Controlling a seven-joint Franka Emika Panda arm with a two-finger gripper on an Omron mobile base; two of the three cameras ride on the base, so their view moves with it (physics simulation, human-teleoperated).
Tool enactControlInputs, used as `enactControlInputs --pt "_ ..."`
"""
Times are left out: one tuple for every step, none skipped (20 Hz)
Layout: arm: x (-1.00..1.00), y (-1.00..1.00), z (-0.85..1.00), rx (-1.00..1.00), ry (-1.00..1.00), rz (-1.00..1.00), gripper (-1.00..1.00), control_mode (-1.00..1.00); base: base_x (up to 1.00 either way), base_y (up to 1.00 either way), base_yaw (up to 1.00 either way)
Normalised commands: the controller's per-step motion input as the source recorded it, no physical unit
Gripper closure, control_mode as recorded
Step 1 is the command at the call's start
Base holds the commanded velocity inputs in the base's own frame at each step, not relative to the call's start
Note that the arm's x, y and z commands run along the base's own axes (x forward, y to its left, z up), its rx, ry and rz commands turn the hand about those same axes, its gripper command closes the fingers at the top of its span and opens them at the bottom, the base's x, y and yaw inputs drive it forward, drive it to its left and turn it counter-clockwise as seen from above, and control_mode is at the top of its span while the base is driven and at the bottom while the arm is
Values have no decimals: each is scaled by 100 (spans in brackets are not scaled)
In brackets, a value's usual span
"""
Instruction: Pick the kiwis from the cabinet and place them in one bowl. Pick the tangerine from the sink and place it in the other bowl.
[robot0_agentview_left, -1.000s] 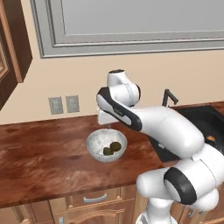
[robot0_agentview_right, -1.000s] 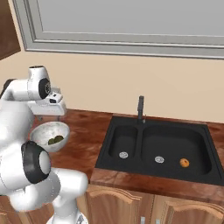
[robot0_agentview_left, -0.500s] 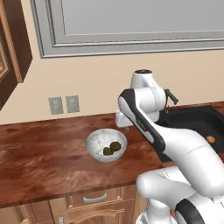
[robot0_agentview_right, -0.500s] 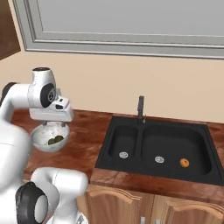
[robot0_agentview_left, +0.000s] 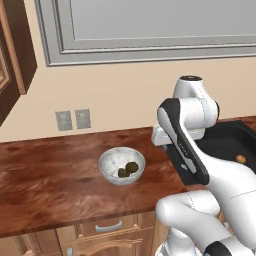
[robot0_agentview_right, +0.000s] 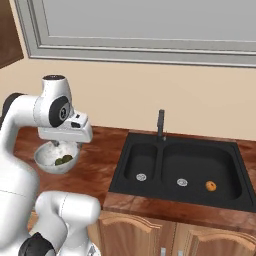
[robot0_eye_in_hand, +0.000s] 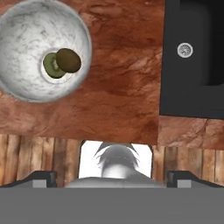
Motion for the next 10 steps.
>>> enactControlInputs --pt "-42 -54 21 1 0 0 -100 -100 0 0 0" --pt "-39 -52 17 1 0 0 -100 -100 0 0 0" --pt "-35 -47 16 1 0 0 -100 -100 0 0 0" --pt "-35 -42 14 0 0 0 -100 -100 0 0 0" --pt "-38 -35 8 0 0 0 -100 -100 0 0 0" --pt "-34 -21 13 0 0 0 -100 -100 0 0 0" --pt "-29 -11 24 0 0 -1 -100 -100 0 0 0" --pt "-31 -16 22 0 0 -1 -100 -100 0 0 0" --pt "-30 -17 11 0 0 -2 -100 -100 0 0 0" --pt "-38 -28 10 0 0 -2 -100 -100 0 0 0"
